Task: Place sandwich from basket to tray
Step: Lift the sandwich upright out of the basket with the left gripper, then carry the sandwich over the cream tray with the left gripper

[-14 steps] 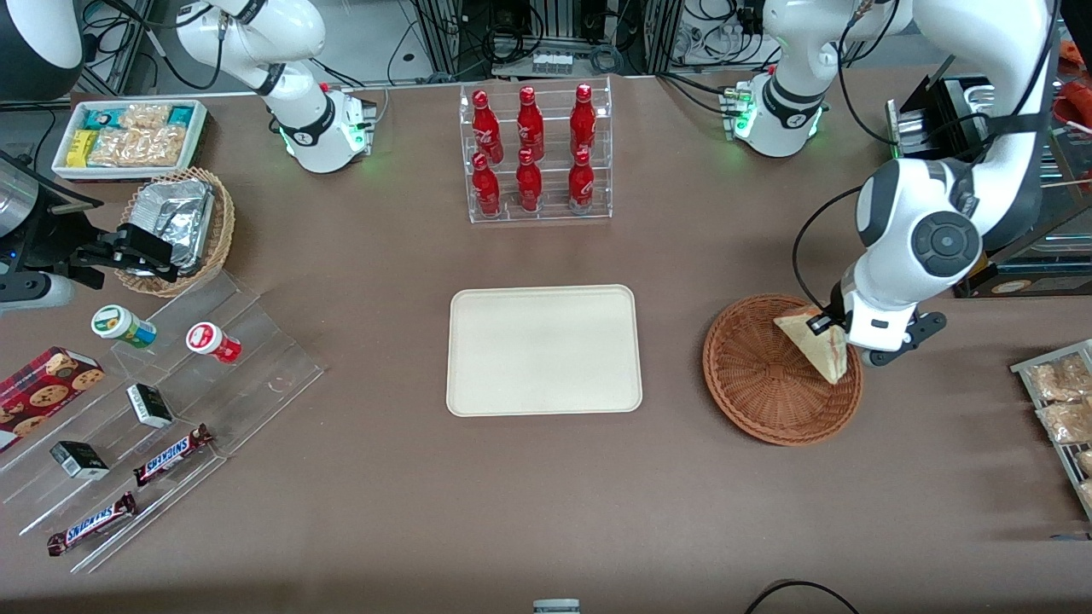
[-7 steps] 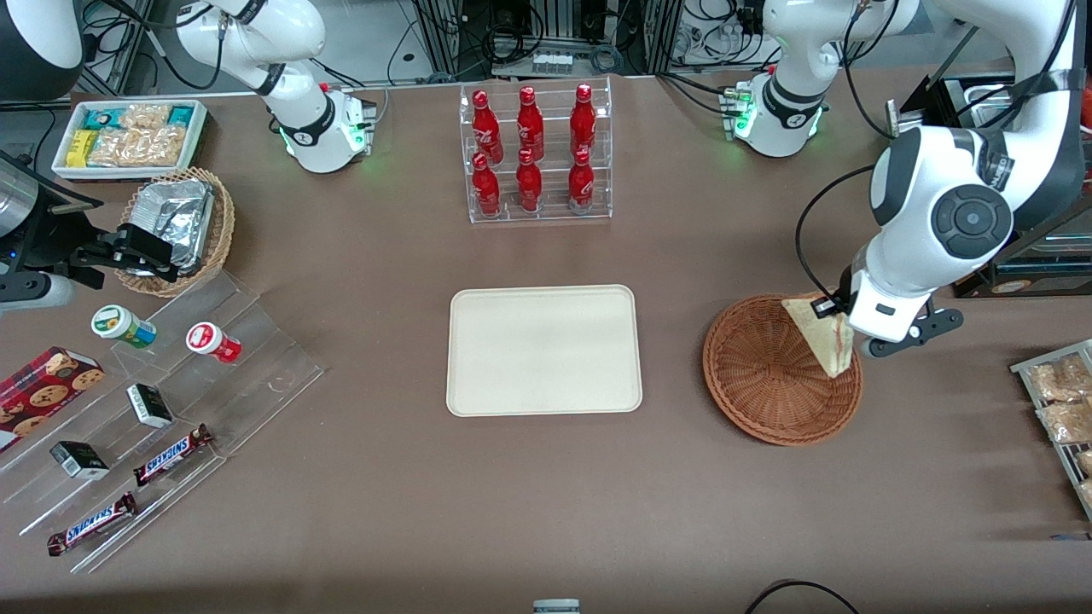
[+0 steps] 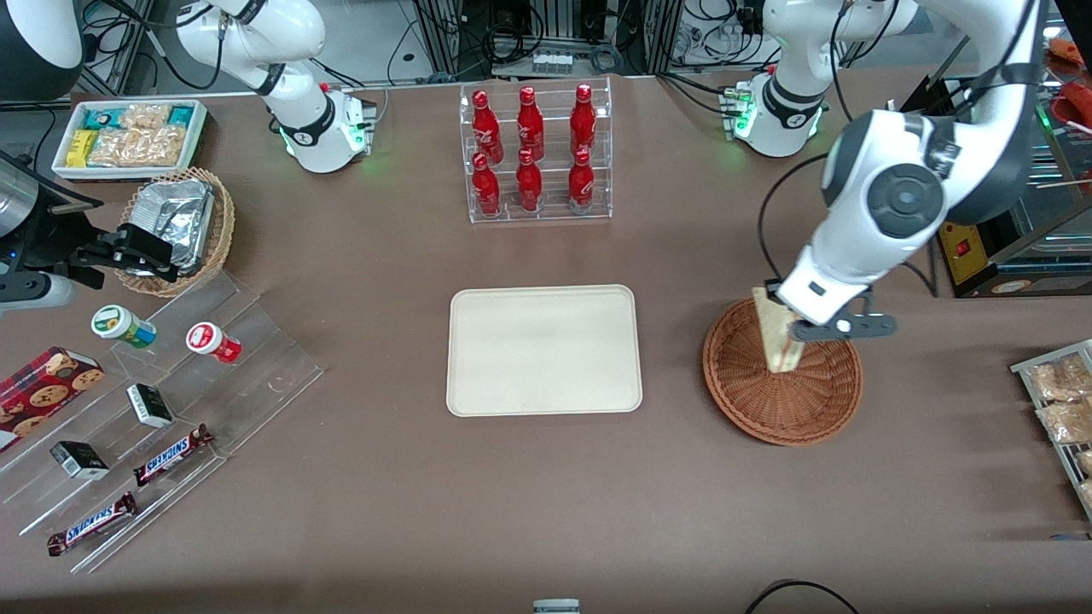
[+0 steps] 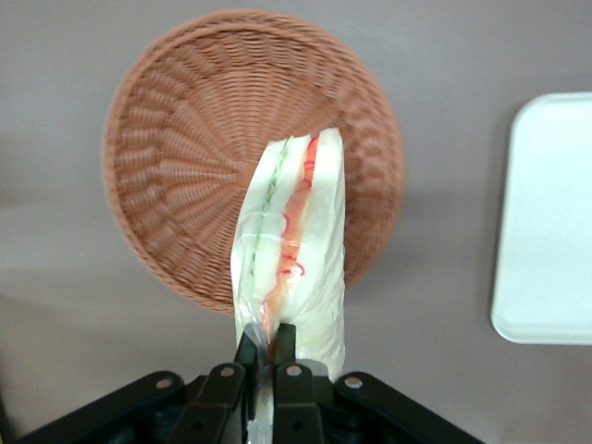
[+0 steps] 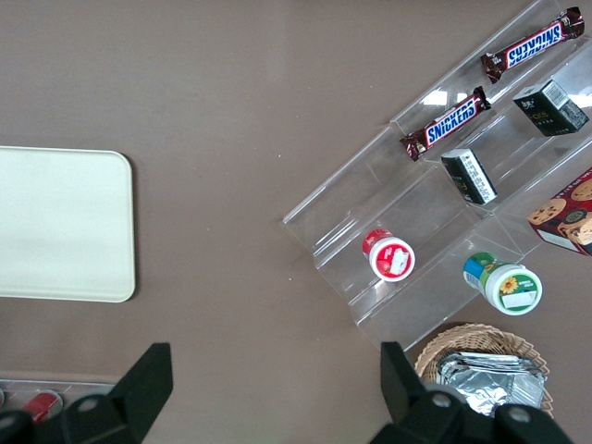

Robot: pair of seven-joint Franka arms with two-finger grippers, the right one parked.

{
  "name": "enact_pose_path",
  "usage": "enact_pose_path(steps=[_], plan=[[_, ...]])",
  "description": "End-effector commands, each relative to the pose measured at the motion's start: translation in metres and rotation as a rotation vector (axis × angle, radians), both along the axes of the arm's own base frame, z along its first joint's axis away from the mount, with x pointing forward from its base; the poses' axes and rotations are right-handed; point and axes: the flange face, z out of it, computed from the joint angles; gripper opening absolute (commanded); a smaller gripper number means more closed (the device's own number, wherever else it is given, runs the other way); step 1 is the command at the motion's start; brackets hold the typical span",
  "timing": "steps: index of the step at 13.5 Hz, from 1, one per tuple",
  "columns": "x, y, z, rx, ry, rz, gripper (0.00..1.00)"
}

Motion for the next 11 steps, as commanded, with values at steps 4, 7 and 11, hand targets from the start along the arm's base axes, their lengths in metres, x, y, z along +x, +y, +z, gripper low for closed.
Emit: enact_pose_path(steps=[4,7,11], plan=[[0.002,-0.068,-0.011,0.072,-0.044,0.002,0.00],[-0.001,-0.115,-0.025,0.066,-0.053,0.041,0.00],[-0.011,-0.170,-0.043,0.089,-0.088,0.069,0.00]])
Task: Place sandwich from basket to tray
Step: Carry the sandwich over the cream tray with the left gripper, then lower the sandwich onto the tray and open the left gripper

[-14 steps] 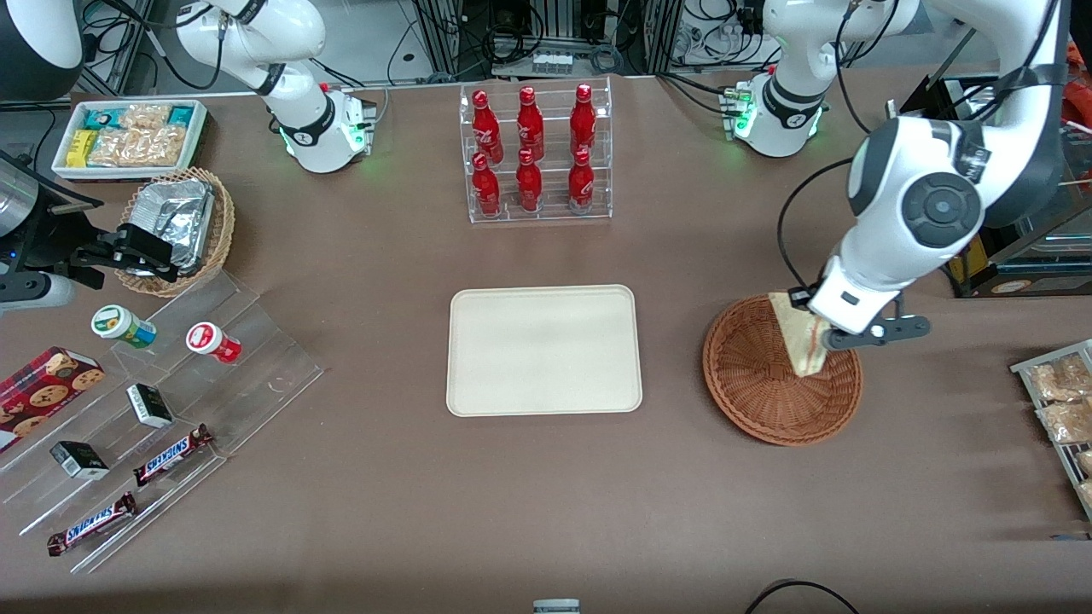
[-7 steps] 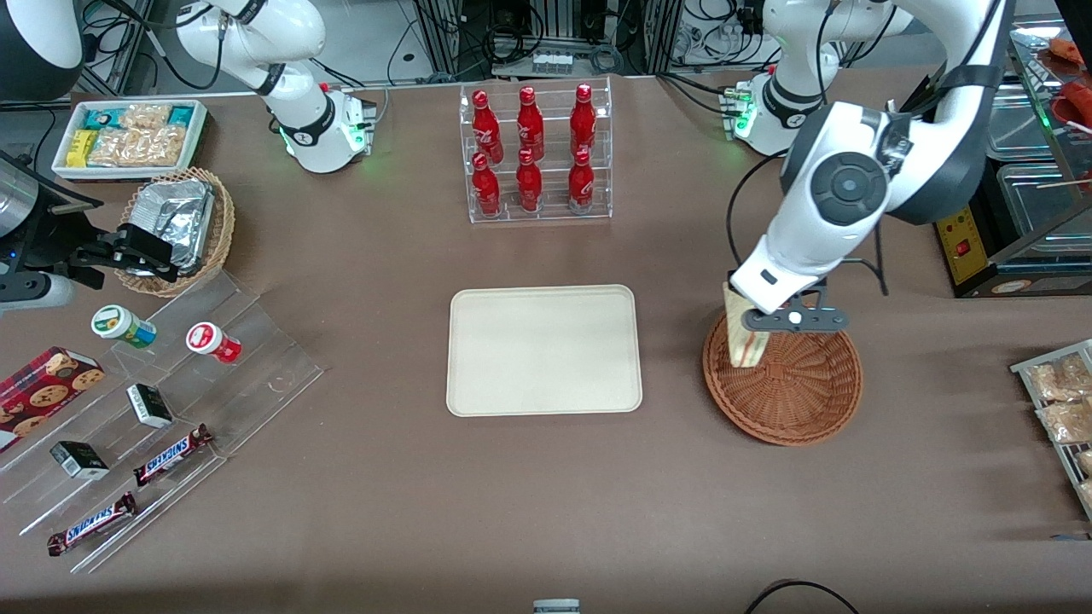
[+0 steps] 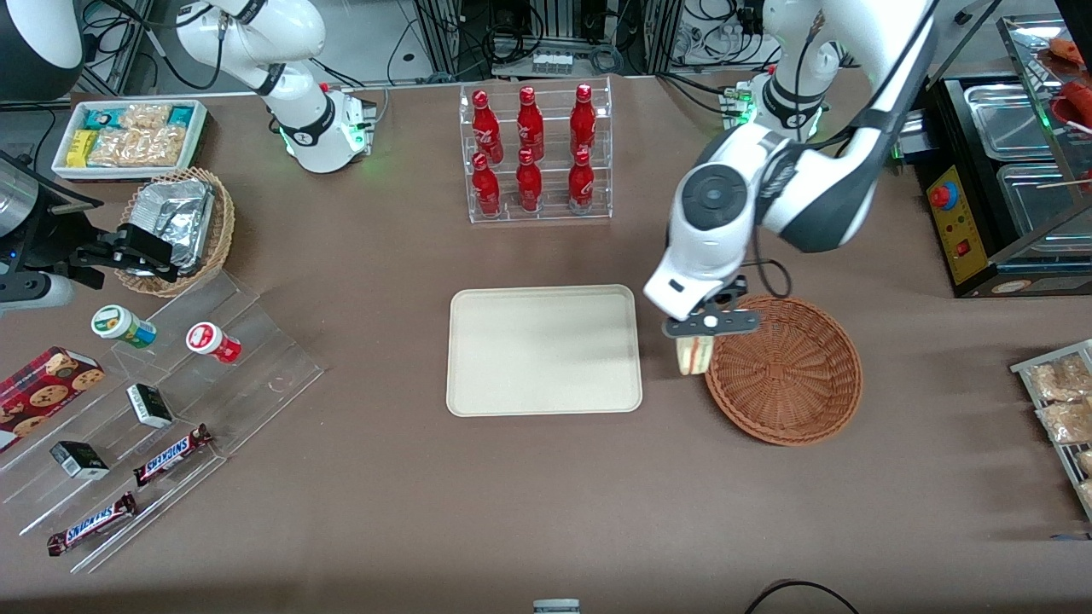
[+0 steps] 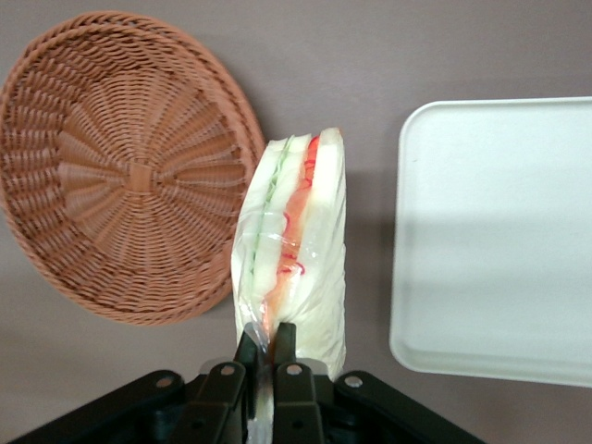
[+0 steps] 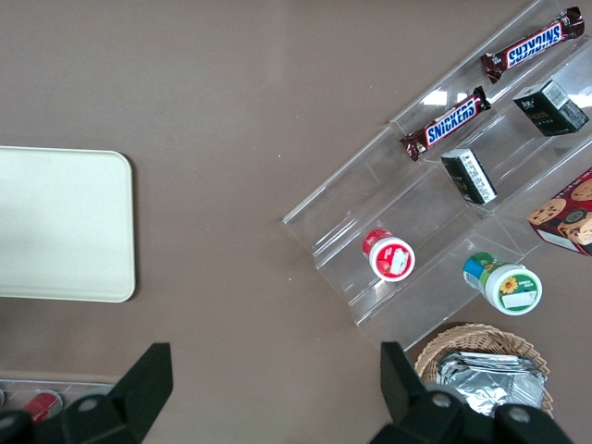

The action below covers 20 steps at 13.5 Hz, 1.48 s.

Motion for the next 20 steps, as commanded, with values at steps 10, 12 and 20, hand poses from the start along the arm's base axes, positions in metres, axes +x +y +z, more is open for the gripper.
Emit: enact_pose_path(steps=[10,12,20], plan=[[-0.018,-0.105,-0.073,0.042,-0.023,-0.019,0.00],[-0.020,-0.116,-0.081,0.024,-0.002,-0.031,0.00],[-0.036,-0.167,-0.098,-0.015,0.018,-0.064,0.00]])
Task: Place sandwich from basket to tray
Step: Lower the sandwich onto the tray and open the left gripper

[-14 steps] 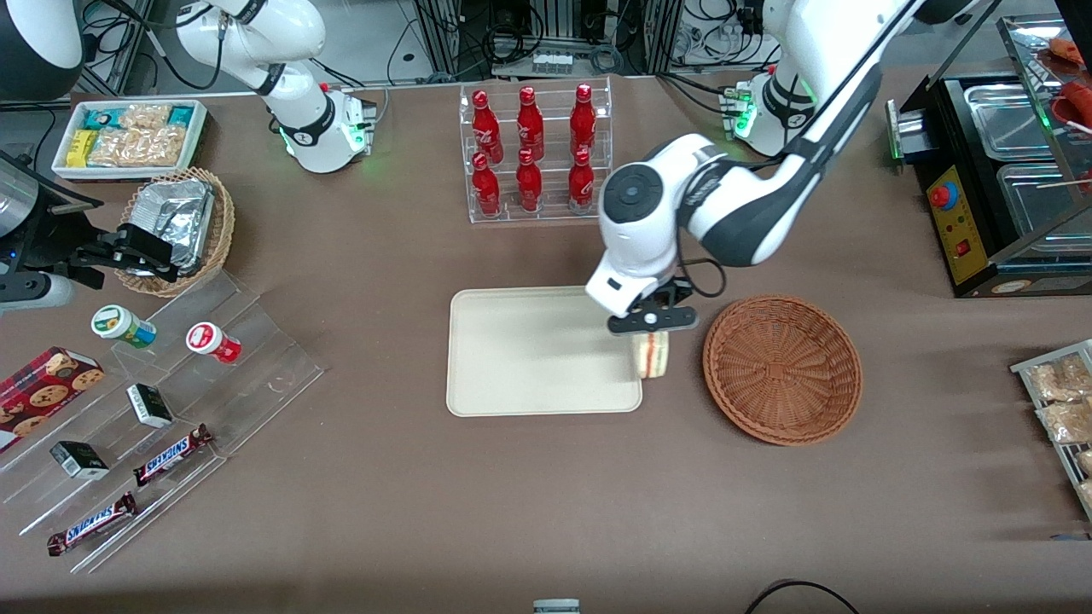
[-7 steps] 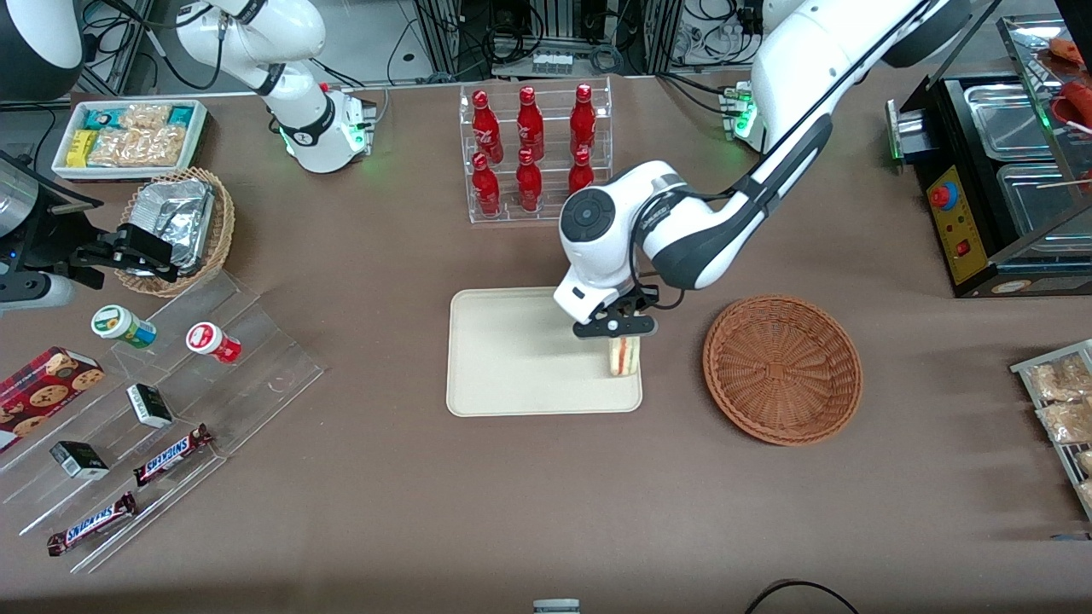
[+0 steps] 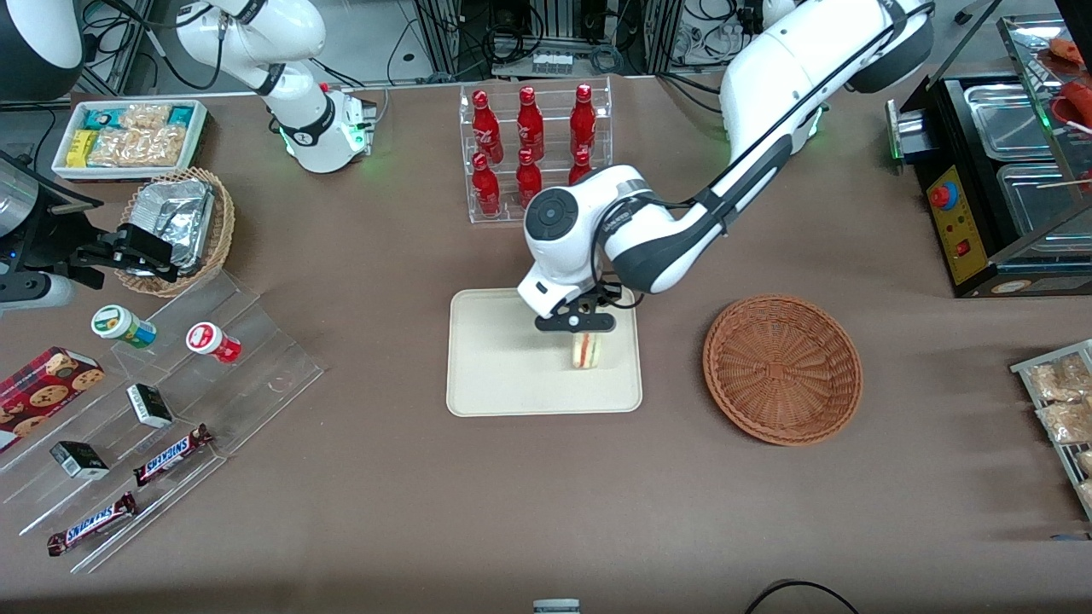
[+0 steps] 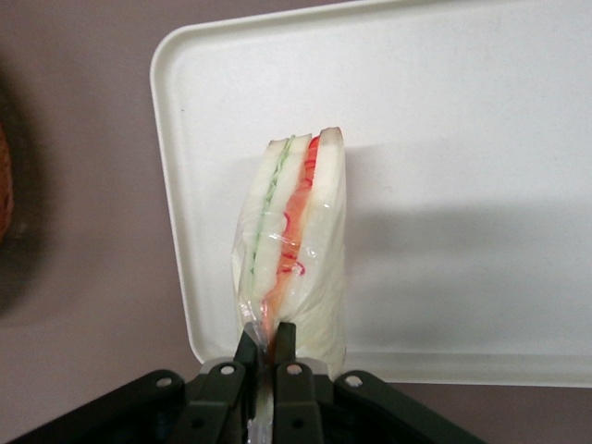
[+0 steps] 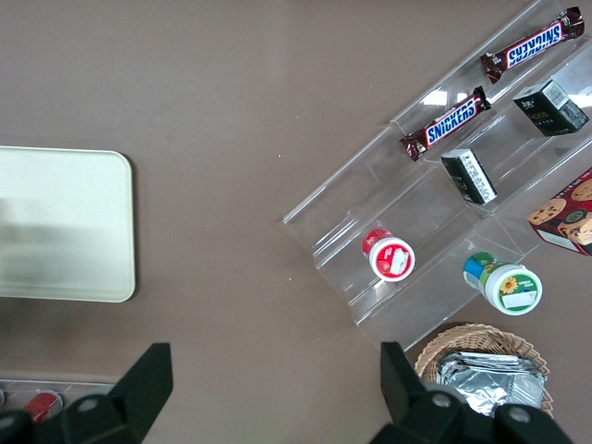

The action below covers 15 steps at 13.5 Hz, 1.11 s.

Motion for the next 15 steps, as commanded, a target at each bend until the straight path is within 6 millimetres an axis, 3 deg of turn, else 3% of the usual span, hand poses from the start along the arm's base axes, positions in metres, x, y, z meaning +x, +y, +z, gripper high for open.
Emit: enact_pose_path(steps=[1,5,11,13,14,15], plan=[[0.005,-0.007,-0.005,0.017,-0.007,0.007,0.00],[0.006,-0.006,-0.011,0.029,-0.014,0.001,0.00],[0.015,-0.004,-0.039,0.070,-0.057,0.030,0.00],[0.016,-0.004,-0.037,0.065,-0.060,0.036,0.00],[0.018,-0.004,-0.034,0.060,-0.064,0.034,0.58],[0.018,-0.005,-0.035,0.060,-0.064,0.039,1.00]])
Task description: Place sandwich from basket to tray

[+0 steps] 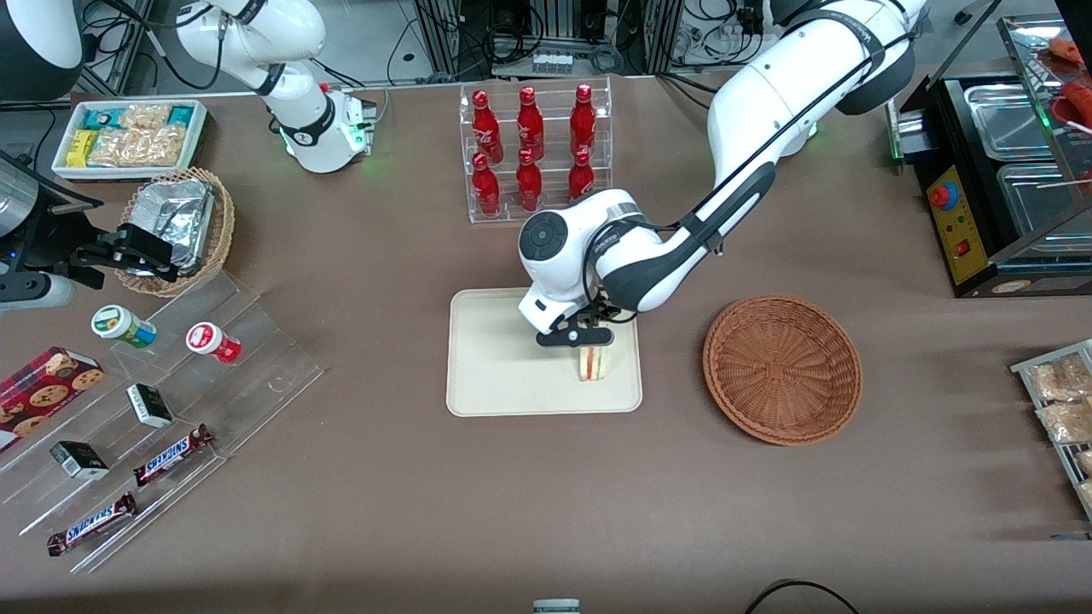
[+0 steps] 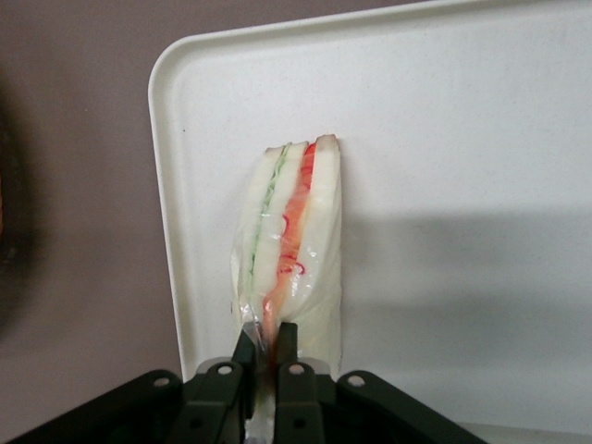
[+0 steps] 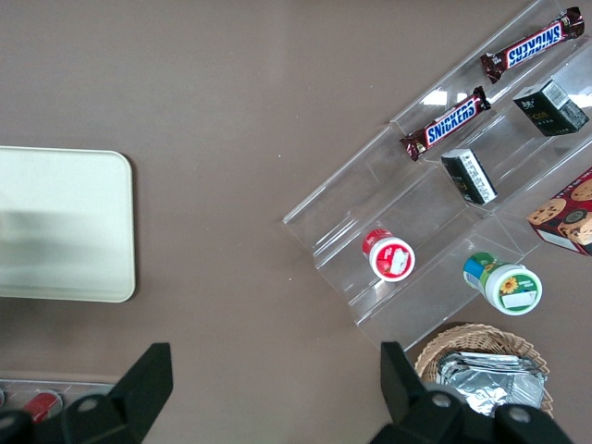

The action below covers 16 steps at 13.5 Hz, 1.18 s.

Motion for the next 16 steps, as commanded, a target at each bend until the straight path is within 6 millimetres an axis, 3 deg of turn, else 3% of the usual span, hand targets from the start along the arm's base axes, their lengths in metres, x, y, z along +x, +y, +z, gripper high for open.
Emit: enact_pose_path(steps=[1,6,8,12,16], plan=[[0.004,-0.008,0.004,0.005,-0.025,0.023,1.00],[0.008,-0.012,0.022,-0.002,-0.062,0.075,1.00],[0.021,-0.015,0.045,-0.037,-0.084,0.103,1.00],[0.029,0.004,0.094,0.035,-0.108,0.132,1.00],[0.048,0.018,0.129,0.011,-0.115,0.188,1.00]])
